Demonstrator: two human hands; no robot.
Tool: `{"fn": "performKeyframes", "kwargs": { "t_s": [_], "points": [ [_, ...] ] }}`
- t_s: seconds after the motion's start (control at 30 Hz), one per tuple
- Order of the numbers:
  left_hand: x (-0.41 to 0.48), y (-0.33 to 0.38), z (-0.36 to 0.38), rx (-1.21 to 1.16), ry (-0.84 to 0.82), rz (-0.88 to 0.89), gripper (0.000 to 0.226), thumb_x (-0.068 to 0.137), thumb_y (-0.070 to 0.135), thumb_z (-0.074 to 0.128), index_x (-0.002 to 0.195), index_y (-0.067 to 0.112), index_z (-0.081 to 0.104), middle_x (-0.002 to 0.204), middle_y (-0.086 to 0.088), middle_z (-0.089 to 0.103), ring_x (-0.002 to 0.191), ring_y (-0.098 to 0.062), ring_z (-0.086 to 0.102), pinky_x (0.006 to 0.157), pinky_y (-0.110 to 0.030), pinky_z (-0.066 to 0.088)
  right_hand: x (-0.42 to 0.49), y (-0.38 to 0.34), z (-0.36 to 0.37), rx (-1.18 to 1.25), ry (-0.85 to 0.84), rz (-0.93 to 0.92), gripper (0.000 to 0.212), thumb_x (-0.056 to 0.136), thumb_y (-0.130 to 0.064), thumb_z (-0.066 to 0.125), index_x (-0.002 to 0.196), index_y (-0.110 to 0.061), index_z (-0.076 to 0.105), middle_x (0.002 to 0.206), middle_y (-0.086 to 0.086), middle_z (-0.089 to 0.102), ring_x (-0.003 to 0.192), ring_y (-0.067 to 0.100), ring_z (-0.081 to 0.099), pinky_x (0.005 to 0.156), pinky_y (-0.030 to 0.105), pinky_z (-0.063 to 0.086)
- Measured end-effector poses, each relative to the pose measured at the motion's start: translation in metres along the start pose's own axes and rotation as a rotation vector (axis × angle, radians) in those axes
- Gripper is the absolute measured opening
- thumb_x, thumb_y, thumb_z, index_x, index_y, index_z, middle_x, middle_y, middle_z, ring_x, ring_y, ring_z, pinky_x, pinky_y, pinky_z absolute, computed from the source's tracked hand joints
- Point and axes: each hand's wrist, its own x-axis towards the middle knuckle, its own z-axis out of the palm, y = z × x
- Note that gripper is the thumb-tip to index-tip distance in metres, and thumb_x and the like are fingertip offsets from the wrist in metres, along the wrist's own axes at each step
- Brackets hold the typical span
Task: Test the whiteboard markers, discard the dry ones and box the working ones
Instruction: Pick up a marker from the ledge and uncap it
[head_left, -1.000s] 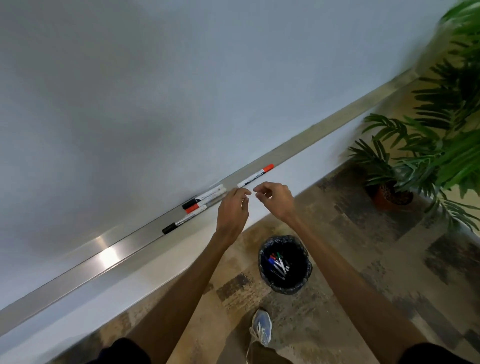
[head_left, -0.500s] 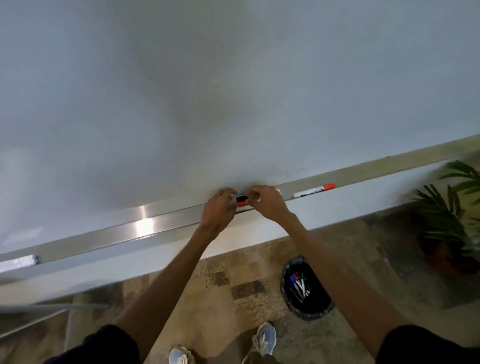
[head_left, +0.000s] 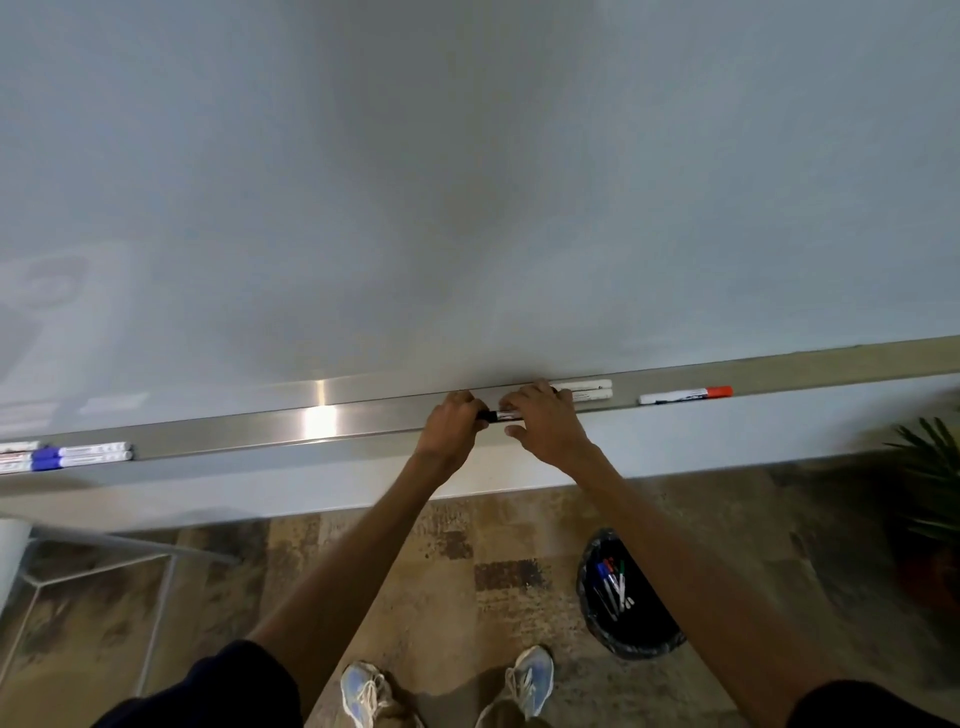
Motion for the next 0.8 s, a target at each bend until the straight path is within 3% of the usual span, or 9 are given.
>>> {"fn": "performKeyframes", "kwargs": {
  "t_s": [0.13, 0.3, 0.47, 0.63, 0.8],
  "points": [
    [-0.009, -0.005, -0.007, 0.008, 0.079, 0.062, 0.025, 0.099, 0.01, 0.051, 0.117, 0.013, 0.068, 0.109, -0.009, 0.067, 0.102, -0.029, 0.06, 0.083, -0.04, 0.05, -0.001, -0.007, -0.003, -0.042, 0.033, -0.086, 0.035, 0.098, -0.037, 0.055, 0.131, -0.024, 0.057, 0.133, -0.003, 0.059, 0.128, 0.019, 0.043, 0.103, 0.042, 0.022],
    [-0.019, -0.012, -0.029, -0.078, 0.077, 0.086, 0.025, 0.102, 0.014, 0.047, 0.123, 0.011, 0.061, 0.116, -0.01, 0.067, 0.101, -0.028, 0.063, 0.085, -0.041, 0.052, 0.002, -0.032, -0.018, 0.03, 0.076, -0.111, 0.033, 0.102, -0.036, 0.048, 0.129, -0.019, 0.058, 0.128, 0.0, 0.064, 0.118, 0.022, 0.052, 0.095, 0.041, 0.032],
    [-0.027, -0.025, -0.057, -0.111, 0.008, 0.182, 0.023, 0.103, 0.009, 0.042, 0.123, 0.01, 0.053, 0.118, -0.01, 0.058, 0.087, -0.026, 0.061, 0.08, -0.045, 0.053, 0.001, -0.058, -0.035, -0.058, 0.134, -0.155, 0.032, 0.105, -0.031, 0.042, 0.121, -0.011, 0.061, 0.114, 0.006, 0.065, 0.103, 0.026, 0.061, 0.084, 0.04, 0.044],
    [-0.042, -0.044, -0.086, -0.07, 0.039, 0.24, 0.028, 0.102, 0.006, 0.043, 0.128, 0.01, 0.053, 0.125, -0.01, 0.059, 0.098, -0.029, 0.061, 0.085, -0.037, 0.05, 0.001, -0.092, -0.048, -0.135, 0.209, -0.196, 0.033, 0.103, -0.036, 0.043, 0.111, -0.012, 0.063, 0.1, 0.005, 0.072, 0.083, 0.026, 0.067, 0.066, 0.032, 0.044],
    [-0.058, -0.065, -0.115, -0.046, 0.071, 0.321, 0.036, 0.098, 0.0, 0.044, 0.13, 0.01, 0.056, 0.123, -0.012, 0.063, 0.1, -0.03, 0.061, 0.084, -0.035, 0.048, 0.0, -0.121, -0.053, -0.239, 0.194, -0.208, 0.038, 0.105, -0.039, 0.037, 0.115, -0.01, 0.06, 0.085, 0.012, 0.072, 0.074, 0.032, 0.067, 0.063, 0.032, 0.04]
  ]
}}
